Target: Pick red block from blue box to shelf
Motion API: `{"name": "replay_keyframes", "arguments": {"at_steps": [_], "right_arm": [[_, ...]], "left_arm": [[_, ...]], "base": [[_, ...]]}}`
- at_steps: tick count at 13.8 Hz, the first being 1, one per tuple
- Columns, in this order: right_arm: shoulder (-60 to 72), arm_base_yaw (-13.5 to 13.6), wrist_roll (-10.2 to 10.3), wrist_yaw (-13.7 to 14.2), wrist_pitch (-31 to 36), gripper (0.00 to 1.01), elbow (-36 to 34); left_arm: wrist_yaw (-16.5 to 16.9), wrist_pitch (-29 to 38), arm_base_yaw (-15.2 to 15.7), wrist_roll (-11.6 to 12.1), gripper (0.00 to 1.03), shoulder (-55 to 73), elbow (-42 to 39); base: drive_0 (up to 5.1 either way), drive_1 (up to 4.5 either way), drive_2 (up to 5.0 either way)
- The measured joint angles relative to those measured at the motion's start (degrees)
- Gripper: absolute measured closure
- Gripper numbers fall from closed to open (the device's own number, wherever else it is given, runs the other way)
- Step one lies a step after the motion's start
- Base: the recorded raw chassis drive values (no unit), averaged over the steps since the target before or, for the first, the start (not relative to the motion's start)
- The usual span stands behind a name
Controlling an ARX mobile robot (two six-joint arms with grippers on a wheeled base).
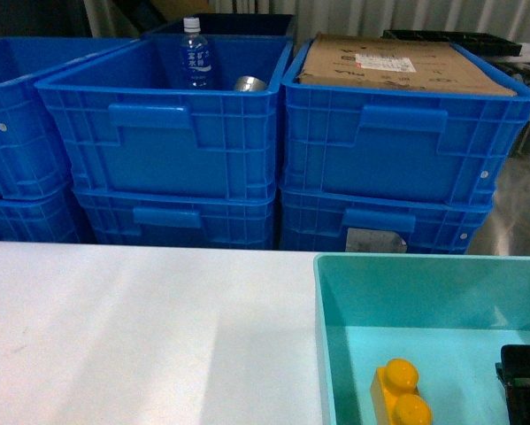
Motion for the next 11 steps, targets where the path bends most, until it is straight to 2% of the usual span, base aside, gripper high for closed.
{"name": "replay_keyframes", "arguments": {"at_steps": [5, 9, 11], "right_arm": [[5.7, 0.8, 2.7, 0.6, 2.3, 0.03, 0.2], [8.3, 2.8, 3.2, 1.6, 4.5, 0.04, 2.8], [8.8, 3.0, 3.1, 1.9, 4.0, 0.24, 3.2]], "left_arm": [[0.0, 0.0, 0.0, 0.0, 0.05, 0.0, 0.0], [0.0, 0.0, 0.0, 0.0, 0.05, 0.0, 0.0], [0.0, 0.0, 0.0, 0.0, 0.05, 0.0, 0.0]], "base": [[0.0, 0.0, 0.0], [0.0, 0.0, 0.0], [0.0, 0.0, 0.0]]}}
